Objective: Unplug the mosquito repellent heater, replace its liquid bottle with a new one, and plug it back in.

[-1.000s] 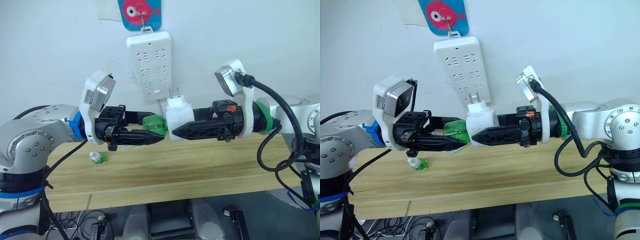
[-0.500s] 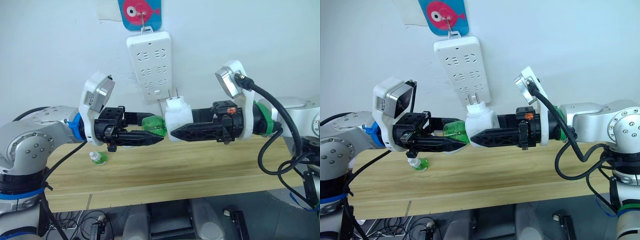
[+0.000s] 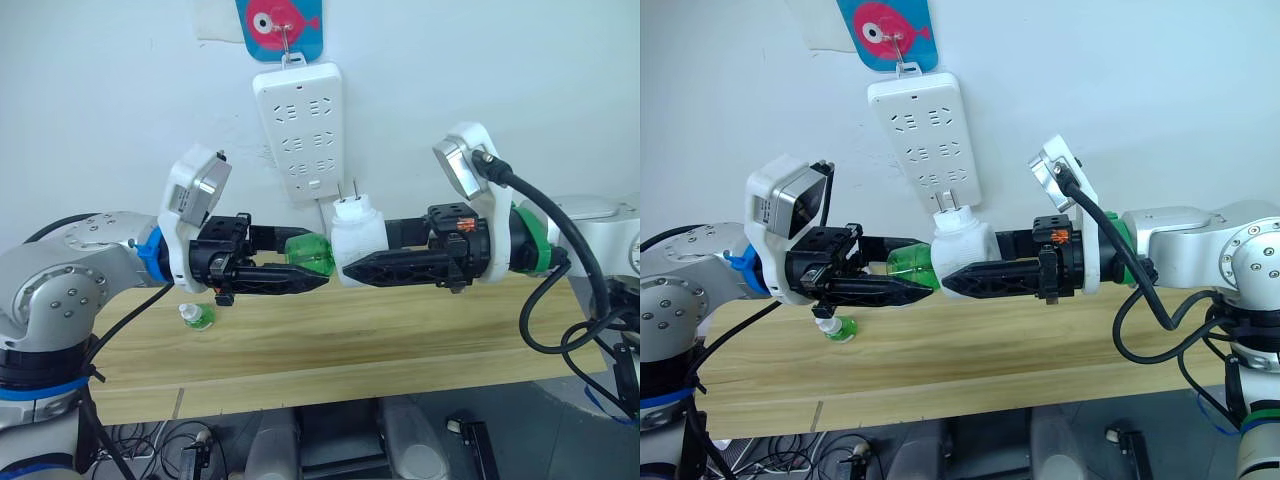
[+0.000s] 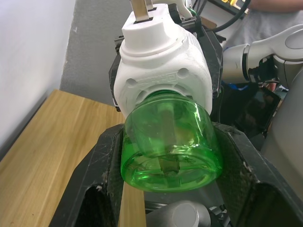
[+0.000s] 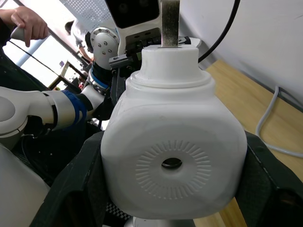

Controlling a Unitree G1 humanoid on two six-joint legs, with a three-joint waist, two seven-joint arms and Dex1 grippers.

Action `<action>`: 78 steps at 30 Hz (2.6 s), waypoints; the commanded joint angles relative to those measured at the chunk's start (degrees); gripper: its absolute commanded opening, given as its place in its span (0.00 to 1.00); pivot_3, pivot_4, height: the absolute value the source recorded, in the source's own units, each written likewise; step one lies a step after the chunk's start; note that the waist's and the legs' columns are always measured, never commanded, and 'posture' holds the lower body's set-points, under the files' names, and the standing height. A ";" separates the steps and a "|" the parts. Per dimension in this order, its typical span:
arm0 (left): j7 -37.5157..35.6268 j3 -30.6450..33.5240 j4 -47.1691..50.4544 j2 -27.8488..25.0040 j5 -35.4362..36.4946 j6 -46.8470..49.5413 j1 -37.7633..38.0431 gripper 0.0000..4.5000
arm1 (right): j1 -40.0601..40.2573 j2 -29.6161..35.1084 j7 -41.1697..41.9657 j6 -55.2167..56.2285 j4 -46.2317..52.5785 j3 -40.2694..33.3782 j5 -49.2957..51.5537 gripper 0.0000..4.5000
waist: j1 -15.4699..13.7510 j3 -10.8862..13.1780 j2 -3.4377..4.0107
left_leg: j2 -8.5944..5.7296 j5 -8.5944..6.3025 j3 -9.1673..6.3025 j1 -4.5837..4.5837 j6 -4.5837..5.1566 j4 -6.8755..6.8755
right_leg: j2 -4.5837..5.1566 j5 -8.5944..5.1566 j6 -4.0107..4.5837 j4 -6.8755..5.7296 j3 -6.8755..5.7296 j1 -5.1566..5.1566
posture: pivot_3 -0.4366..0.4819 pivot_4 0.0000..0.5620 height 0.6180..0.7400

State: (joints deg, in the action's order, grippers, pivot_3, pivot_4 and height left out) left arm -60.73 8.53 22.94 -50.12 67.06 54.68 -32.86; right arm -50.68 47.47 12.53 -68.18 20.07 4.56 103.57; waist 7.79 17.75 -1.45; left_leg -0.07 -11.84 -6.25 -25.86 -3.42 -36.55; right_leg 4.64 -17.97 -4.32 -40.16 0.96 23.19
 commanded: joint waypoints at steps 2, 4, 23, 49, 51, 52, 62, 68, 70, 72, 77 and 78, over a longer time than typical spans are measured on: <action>-2.61 4.05 1.72 -1.51 1.38 -1.94 -0.06 0.50 | 0.18 3.15 -1.60 -0.62 -1.28 -1.45 -3.46 0.67 | 0.00 0.00 0.00 | 0.00 -0.01 0.00 0.00 0.01 -0.06 | 0.00 0.00 0.00 -0.04 0.01 0.00 | 0.31 0.49 0.92; -2.71 4.01 1.60 -1.57 1.17 -2.05 0.02 0.50 | 0.26 3.53 -1.87 -0.55 -0.99 -1.70 -3.93 0.67 | -0.01 0.00 0.00 | 0.00 -0.05 0.00 0.00 0.08 -0.11 | 0.00 0.00 0.00 -0.11 0.01 0.00 | 0.31 0.49 0.92; -4.85 3.17 1.59 -2.42 -0.44 -3.13 0.98 0.50 | 0.19 4.10 4.51 0.12 1.09 -1.33 -12.01 0.67 | -0.11 0.00 0.00 | -0.03 -0.03 -0.04 0.05 0.06 -0.44 | -0.01 0.00 0.00 -0.67 0.07 0.03 | 0.31 0.49 0.92; -6.10 2.24 0.44 -0.77 -6.02 -6.03 0.84 0.50 | -0.85 -1.35 12.14 -2.32 -0.62 -2.81 -21.72 0.67 | -0.82 0.00 0.00 | -0.03 -0.03 -0.02 0.03 0.05 -0.42 | -0.01 -0.01 0.00 -0.65 0.10 0.07 | 0.31 0.49 0.92; -6.46 2.90 0.27 -1.26 -5.94 -5.92 1.32 0.50 | -0.38 -1.06 12.27 -2.71 -1.49 -4.48 -19.72 0.67 | -0.89 0.00 0.00 | -0.03 -0.03 -0.03 0.04 0.05 -0.42 | -0.01 -0.01 0.00 -0.66 0.09 0.07 | 0.31 0.49 0.92; -6.76 3.16 0.25 -1.55 -6.02 -5.98 1.67 0.50 | -0.02 -0.69 12.99 -2.97 -2.02 -5.39 -18.66 0.67 | -0.92 0.00 0.00 | -0.03 -0.03 -0.03 0.04 0.05 -0.42 | -0.01 -0.01 0.00 -0.66 0.10 0.07 | 0.31 0.48 0.92; -6.67 4.95 0.13 -1.12 -5.97 -7.23 3.89 0.50 | 3.74 5.27 26.80 -5.66 -0.65 -8.93 -16.60 0.67 | -1.35 -0.01 -0.01 | -0.04 -0.03 -0.01 0.03 0.05 -0.43 | -0.01 -0.01 0.00 -0.65 0.10 0.07 | 0.30 0.45 0.92; -5.35 5.97 -0.14 0.32 -6.56 -9.76 4.98 0.50 | 5.60 8.68 33.05 -3.97 -2.97 -7.04 -26.30 0.67 | -1.40 -0.01 -0.02 | -0.05 -0.03 0.00 0.04 0.05 -0.45 | -0.02 -0.01 0.00 -0.68 0.10 0.07 | 0.30 0.44 0.92; -4.06 6.25 -0.29 1.55 -6.33 -10.52 4.84 0.50 | 5.73 10.13 35.60 -2.54 -4.19 -4.51 -32.27 0.67 | -1.41 -0.04 -0.02 | -0.05 -0.02 -0.02 0.04 0.05 -0.45 | -0.02 -0.01 0.00 -0.68 0.09 0.07 | 0.30 0.44 0.92; -3.19 6.25 -0.32 2.59 -6.53 -11.25 4.74 0.50 | 5.64 11.12 37.72 -0.48 -5.70 -1.78 -38.38 0.67 | -1.39 -0.04 -0.03 | -0.05 -0.02 0.00 0.04 0.05 -0.45 | -0.02 -0.01 0.00 -0.67 0.10 0.07 | 0.30 0.43 0.92; -1.20 6.40 0.33 4.93 -7.04 -13.11 5.58 0.50 | 3.96 12.74 41.05 5.71 -11.61 8.33 -56.22 0.67 | -1.34 -0.05 -0.03 | -0.06 -0.01 0.00 0.03 0.02 -0.46 | -0.01 -0.01 0.00 -0.68 0.11 0.07 | 0.31 0.42 0.92; -0.92 6.42 0.75 5.19 -7.06 -13.35 5.97 0.50 | 3.52 13.00 41.76 6.84 -12.90 10.73 -59.74 0.67 | -1.35 -0.05 -0.03 | -0.06 -0.01 0.00 0.03 0.02 -0.46 | -0.01 -0.01 0.00 -0.68 0.11 0.07 | 0.31 0.42 0.92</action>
State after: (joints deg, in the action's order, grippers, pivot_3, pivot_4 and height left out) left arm -62.19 13.33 21.85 -45.15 59.78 42.88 -27.50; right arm -45.63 59.16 52.30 -64.10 7.96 13.15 49.31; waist 6.45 17.69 -1.48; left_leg -0.14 -11.85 -6.25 -25.82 -3.40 -37.00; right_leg 4.63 -17.98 -4.32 -40.83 1.07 23.26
